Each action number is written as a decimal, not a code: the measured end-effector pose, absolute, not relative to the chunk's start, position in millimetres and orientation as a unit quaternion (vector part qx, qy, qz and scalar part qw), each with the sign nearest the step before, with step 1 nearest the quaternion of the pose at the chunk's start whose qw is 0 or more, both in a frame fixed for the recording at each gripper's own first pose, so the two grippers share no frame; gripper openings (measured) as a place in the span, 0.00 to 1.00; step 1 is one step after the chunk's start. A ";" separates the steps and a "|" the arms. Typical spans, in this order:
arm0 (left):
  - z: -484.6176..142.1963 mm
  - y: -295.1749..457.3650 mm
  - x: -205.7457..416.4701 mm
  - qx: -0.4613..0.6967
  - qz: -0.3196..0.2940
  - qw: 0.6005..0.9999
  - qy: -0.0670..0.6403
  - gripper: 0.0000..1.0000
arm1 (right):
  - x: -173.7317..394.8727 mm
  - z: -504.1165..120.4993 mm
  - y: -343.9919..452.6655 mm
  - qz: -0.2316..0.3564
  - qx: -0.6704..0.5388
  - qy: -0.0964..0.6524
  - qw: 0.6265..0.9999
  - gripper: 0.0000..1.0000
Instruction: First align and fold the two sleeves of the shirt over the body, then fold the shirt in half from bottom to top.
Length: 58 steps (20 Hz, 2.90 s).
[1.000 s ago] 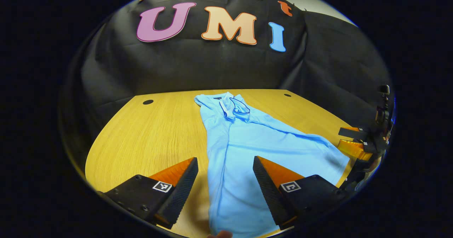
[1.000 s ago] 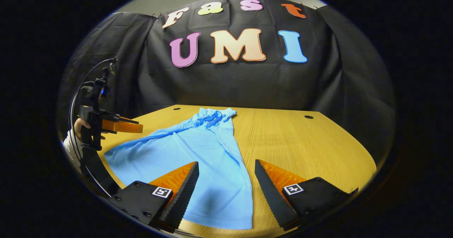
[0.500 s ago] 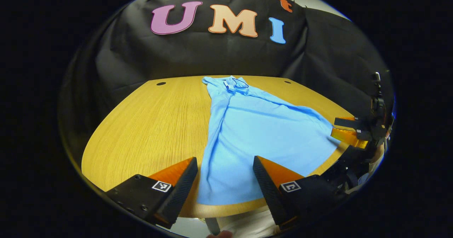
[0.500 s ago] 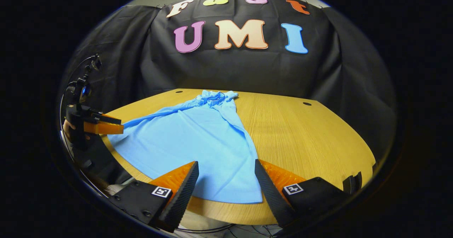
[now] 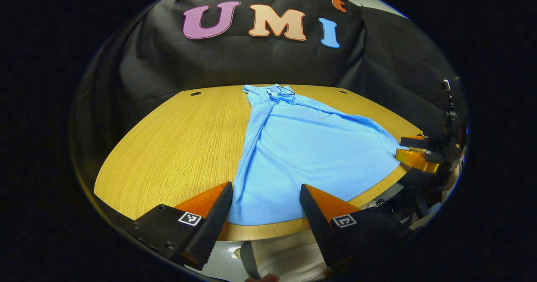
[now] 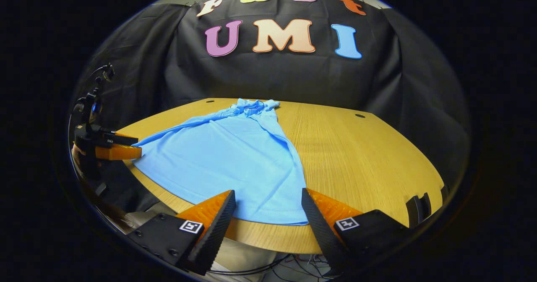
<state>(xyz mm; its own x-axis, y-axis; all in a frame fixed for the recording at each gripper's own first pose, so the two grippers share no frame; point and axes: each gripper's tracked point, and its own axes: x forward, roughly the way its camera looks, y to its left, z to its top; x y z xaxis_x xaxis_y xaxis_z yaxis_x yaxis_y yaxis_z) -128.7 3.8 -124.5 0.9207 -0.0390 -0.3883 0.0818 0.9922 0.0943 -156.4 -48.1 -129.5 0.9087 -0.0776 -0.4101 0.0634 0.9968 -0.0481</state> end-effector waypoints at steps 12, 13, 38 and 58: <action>-122.6 -10.3 -124.1 0.028 -0.046 0.985 0.161 0.42 | -150.6 -137.4 -18.6 0.004 0.016 0.202 0.979 0.41; -121.7 -11.6 -123.4 0.021 -0.049 0.986 0.157 0.27 | -150.4 -138.0 -18.5 0.003 0.017 0.203 0.979 0.35; 17.6 33.6 48.5 -0.052 -0.070 0.991 0.097 0.00 | 61.6 -43.1 -46.5 -0.007 -0.021 0.190 0.982 0.02; 27.8 99.1 318.5 -0.069 0.053 0.992 0.096 0.00 | 310.6 -85.0 -126.9 -0.123 0.111 0.192 0.967 0.02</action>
